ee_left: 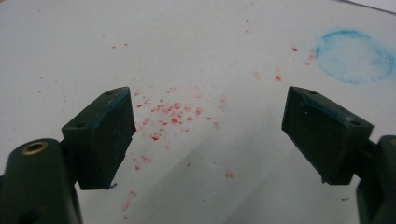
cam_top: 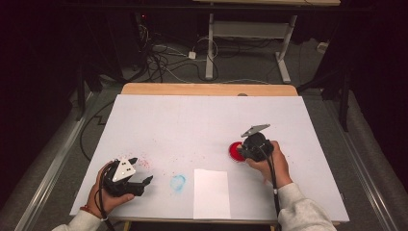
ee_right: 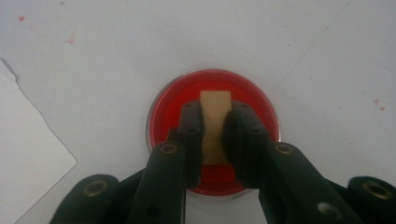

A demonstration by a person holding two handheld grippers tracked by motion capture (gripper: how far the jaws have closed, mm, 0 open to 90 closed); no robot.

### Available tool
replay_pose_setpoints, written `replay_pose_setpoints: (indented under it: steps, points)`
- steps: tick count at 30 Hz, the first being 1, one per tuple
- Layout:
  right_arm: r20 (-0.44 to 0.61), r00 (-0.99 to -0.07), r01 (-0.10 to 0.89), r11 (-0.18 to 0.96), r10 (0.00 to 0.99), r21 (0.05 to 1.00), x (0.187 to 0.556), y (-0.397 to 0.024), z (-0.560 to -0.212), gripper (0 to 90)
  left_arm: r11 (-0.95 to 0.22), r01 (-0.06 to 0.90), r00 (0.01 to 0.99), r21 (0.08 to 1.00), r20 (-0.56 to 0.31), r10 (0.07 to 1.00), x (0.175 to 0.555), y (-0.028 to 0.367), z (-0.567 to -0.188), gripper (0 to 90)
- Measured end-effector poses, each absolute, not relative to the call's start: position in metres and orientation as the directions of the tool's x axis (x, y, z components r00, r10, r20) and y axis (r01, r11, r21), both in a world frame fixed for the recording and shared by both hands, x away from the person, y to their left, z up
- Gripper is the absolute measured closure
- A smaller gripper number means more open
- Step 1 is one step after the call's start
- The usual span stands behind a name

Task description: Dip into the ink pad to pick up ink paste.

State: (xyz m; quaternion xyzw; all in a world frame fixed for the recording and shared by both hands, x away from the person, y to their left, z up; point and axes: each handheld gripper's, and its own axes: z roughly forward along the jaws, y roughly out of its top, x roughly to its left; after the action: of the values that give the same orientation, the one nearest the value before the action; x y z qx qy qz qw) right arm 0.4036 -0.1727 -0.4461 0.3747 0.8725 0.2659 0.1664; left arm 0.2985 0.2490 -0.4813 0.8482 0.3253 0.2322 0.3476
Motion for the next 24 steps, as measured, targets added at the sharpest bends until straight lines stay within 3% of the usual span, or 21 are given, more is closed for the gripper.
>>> replay_pose_setpoints:
  steps: [24]
  points:
    - [-0.141,-0.683,0.534,0.622,0.717,0.573,0.4018,-0.1694,-0.4507,76.3,-0.563,0.402,0.684,0.722,0.172,0.709,0.3003,0.245,-0.4837,16.8]
